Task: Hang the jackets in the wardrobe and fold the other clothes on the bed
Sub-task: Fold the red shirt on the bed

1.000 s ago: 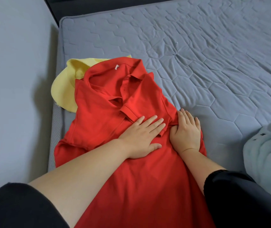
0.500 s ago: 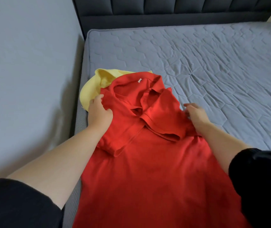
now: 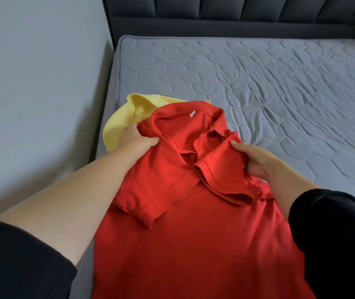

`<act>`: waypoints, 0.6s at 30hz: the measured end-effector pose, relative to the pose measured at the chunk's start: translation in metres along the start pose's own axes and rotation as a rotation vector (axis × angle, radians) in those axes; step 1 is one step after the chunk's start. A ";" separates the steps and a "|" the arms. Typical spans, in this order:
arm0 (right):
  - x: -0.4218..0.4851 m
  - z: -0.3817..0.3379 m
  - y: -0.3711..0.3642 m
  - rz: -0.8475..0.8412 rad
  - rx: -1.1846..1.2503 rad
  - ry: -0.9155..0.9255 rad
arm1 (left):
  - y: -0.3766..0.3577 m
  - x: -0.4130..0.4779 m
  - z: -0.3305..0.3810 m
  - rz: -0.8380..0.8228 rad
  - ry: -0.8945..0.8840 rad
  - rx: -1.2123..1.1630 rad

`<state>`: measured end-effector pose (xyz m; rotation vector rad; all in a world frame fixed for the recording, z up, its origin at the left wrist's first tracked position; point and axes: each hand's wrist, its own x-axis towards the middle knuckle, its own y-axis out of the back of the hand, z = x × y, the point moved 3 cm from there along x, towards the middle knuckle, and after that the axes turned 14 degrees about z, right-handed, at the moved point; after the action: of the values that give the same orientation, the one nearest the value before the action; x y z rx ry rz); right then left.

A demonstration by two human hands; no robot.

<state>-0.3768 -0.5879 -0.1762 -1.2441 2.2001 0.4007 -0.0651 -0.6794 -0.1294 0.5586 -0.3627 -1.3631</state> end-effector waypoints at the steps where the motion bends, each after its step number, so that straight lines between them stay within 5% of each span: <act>1: 0.001 0.000 0.000 0.003 0.011 0.000 | -0.001 0.002 0.003 0.002 0.030 0.006; 7: -0.019 0.010 -0.015 0.196 0.000 0.127 | 0.003 -0.004 0.025 -0.083 0.160 0.153; 18: -0.122 -0.029 0.020 0.250 0.029 0.369 | 0.059 -0.127 0.050 0.332 -0.659 -0.051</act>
<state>-0.3551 -0.5093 -0.0785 -1.0982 2.6792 0.2485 -0.0682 -0.5565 -0.0457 -0.0164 -0.9090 -1.1979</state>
